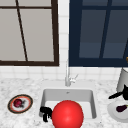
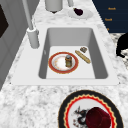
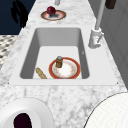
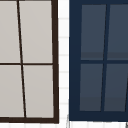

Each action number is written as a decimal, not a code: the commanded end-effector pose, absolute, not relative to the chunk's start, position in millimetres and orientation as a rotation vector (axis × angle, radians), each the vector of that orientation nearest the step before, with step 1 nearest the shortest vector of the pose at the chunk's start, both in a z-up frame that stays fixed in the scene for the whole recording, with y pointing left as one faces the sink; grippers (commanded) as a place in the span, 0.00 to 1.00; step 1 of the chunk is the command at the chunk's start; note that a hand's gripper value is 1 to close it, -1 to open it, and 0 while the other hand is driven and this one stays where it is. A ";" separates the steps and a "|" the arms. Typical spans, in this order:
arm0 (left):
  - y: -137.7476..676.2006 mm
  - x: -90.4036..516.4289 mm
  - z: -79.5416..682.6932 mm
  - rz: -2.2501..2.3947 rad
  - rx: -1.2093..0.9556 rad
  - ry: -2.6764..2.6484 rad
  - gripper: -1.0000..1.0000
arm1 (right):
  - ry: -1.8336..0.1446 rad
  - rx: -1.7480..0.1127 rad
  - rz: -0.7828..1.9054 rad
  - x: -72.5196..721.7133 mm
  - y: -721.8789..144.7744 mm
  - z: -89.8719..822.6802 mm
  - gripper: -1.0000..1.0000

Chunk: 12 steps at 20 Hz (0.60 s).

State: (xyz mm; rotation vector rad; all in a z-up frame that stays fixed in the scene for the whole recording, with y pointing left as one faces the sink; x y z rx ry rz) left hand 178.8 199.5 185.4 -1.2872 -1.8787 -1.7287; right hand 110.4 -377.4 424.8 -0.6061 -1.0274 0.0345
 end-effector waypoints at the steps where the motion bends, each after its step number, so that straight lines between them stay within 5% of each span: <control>1: 199.5 178.8 185.4 -1.729 -1.287 -1.879 0.50 | -1.048 -0.647 -0.098 110.4 -376.1 440.7 0.00; 12: 199.5 178.8 185.4 -1.729 -1.287 -1.879 0.50 | -1.005 -0.704 -0.301 98.5 -377.0 503.3 0.00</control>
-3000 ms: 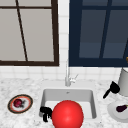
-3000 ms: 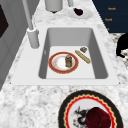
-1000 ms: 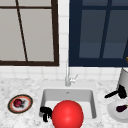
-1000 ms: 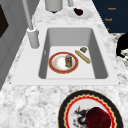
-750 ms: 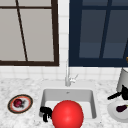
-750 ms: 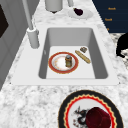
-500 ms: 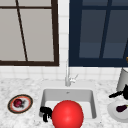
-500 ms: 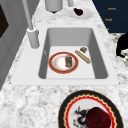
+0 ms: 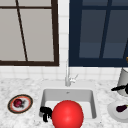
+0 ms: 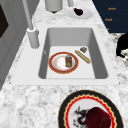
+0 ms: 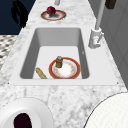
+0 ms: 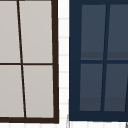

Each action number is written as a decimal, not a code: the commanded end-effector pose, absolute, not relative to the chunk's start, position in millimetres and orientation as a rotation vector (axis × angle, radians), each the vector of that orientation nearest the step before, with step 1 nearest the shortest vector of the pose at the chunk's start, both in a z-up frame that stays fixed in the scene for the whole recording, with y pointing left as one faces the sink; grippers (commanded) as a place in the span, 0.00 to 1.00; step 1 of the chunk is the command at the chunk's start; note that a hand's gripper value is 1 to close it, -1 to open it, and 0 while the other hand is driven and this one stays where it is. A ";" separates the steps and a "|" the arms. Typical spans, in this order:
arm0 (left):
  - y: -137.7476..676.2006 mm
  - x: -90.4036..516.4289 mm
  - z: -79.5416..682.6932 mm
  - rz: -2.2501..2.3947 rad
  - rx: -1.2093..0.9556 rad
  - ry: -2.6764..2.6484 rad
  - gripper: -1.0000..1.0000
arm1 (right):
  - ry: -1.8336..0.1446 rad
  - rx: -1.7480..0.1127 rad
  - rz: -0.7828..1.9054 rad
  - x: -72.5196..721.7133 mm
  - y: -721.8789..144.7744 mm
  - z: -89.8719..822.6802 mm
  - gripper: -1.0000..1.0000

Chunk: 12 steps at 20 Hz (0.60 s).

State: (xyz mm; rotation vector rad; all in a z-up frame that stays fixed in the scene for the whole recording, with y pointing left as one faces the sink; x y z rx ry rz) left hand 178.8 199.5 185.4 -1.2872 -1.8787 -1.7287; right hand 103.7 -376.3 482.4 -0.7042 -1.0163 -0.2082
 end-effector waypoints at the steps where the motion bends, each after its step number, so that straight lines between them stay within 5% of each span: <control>1: 199.5 178.8 185.4 -1.729 -1.287 -1.879 0.50 | -1.009 -0.690 -0.301 90.4 -378.0 510.5 0.00; 12: 199.5 178.8 185.4 -1.729 -1.287 -1.879 0.50 | -1.004 -0.663 -0.323 23.4 -381.5 598.3 0.00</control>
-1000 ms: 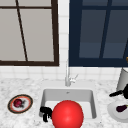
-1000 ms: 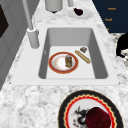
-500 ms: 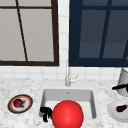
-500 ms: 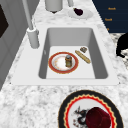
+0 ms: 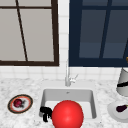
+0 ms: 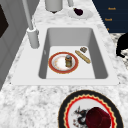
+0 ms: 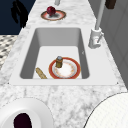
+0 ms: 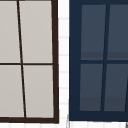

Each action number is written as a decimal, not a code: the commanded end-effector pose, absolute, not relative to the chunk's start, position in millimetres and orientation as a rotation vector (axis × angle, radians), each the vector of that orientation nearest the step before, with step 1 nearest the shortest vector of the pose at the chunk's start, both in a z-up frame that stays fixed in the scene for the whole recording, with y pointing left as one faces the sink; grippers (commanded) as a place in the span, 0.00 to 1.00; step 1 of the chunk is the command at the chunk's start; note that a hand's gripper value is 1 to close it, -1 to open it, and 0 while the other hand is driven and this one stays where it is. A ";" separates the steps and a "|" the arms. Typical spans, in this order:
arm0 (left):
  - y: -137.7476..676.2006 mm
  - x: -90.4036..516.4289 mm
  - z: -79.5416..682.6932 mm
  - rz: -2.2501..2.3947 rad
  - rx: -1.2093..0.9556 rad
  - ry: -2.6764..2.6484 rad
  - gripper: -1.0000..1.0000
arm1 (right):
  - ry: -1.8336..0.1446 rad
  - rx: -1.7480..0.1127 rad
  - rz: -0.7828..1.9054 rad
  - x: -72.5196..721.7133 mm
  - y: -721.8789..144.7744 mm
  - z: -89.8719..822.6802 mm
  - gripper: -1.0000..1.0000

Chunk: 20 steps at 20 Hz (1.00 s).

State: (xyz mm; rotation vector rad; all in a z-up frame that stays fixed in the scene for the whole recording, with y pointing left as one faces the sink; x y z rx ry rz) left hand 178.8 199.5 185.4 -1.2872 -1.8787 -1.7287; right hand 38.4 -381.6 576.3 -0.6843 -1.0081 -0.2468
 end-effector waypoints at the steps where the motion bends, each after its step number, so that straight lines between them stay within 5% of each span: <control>1: 199.5 178.8 185.4 -1.729 -1.287 -1.879 0.50 | -0.999 -0.664 -0.332 18.3 -381.5 606.0 0.00; 20: 199.5 178.8 185.4 -1.729 -1.287 -1.879 0.50 | -1.052 -0.777 -0.546 -62.0 -330.1 720.4 0.00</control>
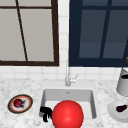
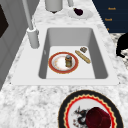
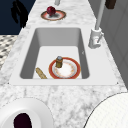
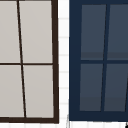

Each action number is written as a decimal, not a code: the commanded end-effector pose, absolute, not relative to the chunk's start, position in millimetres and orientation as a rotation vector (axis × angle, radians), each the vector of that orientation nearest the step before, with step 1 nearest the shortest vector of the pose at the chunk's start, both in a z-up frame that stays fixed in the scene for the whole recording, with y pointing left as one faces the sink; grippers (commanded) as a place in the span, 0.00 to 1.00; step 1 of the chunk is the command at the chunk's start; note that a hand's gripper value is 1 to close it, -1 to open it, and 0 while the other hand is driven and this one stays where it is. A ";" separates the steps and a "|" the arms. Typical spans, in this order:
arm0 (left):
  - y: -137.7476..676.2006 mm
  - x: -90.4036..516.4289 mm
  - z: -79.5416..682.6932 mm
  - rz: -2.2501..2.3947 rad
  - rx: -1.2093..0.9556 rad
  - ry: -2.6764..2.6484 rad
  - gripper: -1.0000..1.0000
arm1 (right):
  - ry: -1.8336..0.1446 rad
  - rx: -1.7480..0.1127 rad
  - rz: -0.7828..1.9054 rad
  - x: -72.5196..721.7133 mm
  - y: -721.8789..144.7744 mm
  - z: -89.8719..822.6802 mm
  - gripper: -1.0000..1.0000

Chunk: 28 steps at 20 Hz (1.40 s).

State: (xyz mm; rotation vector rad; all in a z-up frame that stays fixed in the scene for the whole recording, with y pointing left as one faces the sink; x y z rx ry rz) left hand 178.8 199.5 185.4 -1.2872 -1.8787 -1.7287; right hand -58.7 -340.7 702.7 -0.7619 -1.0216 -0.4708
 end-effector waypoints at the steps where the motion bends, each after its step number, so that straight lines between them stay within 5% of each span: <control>1: 199.5 178.8 185.4 -1.729 -1.287 -1.879 0.50 | -1.048 -0.789 -0.563 -60.9 -327.3 725.1 0.00; 28: 199.5 178.8 185.4 -1.729 -1.287 -1.879 0.50 | -1.066 -0.736 -0.544 94.1 -301.4 751.6 0.00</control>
